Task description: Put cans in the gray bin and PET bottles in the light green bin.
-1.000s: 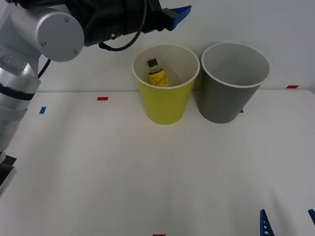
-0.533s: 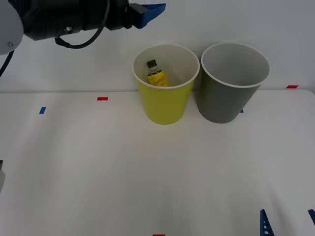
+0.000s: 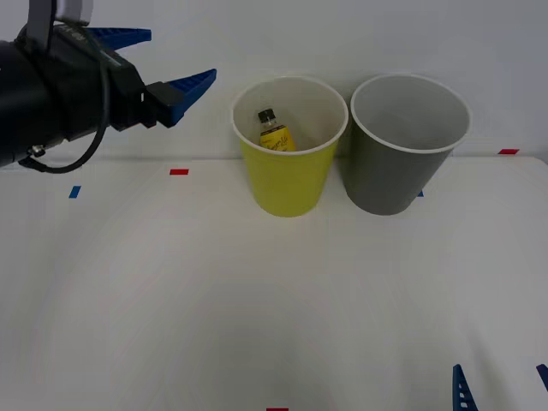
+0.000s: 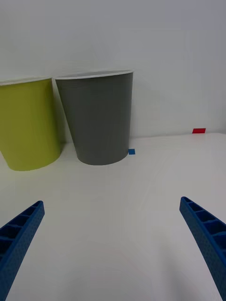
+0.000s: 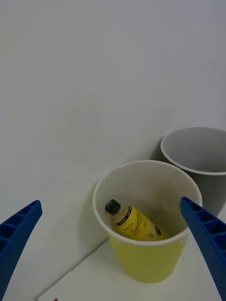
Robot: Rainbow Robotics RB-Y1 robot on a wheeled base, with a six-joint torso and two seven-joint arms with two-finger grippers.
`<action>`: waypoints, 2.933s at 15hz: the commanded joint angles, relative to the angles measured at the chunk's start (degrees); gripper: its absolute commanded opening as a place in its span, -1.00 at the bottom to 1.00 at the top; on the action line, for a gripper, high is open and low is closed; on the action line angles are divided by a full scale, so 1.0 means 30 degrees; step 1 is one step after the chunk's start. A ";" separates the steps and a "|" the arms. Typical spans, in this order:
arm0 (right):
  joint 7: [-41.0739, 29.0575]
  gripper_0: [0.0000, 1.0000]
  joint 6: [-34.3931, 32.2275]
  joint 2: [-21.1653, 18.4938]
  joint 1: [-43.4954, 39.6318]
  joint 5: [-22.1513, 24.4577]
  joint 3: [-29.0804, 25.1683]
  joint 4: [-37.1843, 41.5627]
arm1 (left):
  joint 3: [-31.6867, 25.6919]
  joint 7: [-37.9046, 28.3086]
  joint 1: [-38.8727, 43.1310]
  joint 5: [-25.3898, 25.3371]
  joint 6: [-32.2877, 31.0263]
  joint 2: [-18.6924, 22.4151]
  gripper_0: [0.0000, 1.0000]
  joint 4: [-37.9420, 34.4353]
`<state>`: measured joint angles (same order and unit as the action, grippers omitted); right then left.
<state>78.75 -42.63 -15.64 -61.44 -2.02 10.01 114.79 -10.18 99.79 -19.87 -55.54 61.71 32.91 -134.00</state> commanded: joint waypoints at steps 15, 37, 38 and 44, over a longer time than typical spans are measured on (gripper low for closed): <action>0.0000 1.00 0.0000 0.0000 0.0000 0.0001 0.0002 0.0000 | 0.3715 0.0195 1.5879 0.3425 -1.8490 -0.0480 0.90 -0.1446; 0.0000 1.00 0.0000 0.0000 0.0000 0.0001 0.0002 0.0000 | 0.9164 0.3828 2.4991 0.5066 -3.5745 -0.0480 0.65 0.7138; 0.0000 1.00 0.0000 0.0000 0.0000 0.0001 0.0002 0.0000 | 0.9077 0.3828 2.5020 0.5095 -3.5716 -0.0451 0.65 0.7138; 0.0000 1.00 0.0000 0.0000 0.0000 0.0001 0.0002 0.0000 | 0.7084 0.3447 2.5049 0.6706 -3.4310 -0.1037 0.65 0.7138</action>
<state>78.75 -42.63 -15.64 -61.44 -2.02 10.02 114.79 11.81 110.48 55.19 -35.94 -41.29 30.28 -112.59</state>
